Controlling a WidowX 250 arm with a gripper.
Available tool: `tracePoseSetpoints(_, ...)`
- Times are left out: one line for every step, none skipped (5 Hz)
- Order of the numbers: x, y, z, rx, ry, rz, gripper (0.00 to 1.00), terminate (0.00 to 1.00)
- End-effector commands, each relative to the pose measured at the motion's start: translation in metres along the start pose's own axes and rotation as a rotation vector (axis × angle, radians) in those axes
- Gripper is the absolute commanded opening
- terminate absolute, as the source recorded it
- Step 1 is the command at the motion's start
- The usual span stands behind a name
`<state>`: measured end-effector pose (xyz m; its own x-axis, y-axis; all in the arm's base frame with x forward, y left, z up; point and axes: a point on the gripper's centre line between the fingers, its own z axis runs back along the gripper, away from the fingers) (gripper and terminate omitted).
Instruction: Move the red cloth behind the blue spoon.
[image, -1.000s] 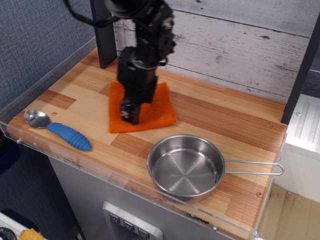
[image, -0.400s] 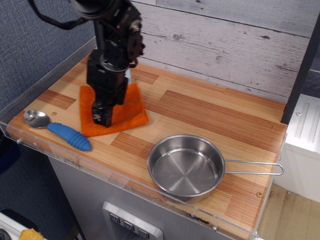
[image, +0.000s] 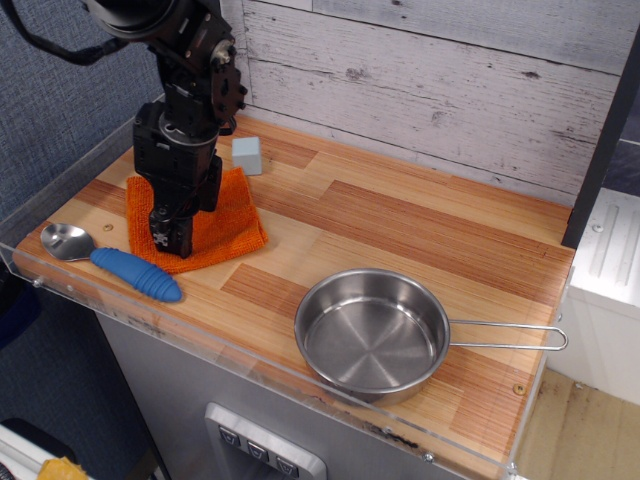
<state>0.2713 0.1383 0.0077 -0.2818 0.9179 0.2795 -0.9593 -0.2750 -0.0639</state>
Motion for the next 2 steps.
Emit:
tracePoseSetpoints(0.009,0.002,0.013,-0.028,0.019,0.024,1.0,0.0)
tracePoseSetpoints(0.007,-0.004,0.029,-0.084,0.03,0.03,1.0,0.0)
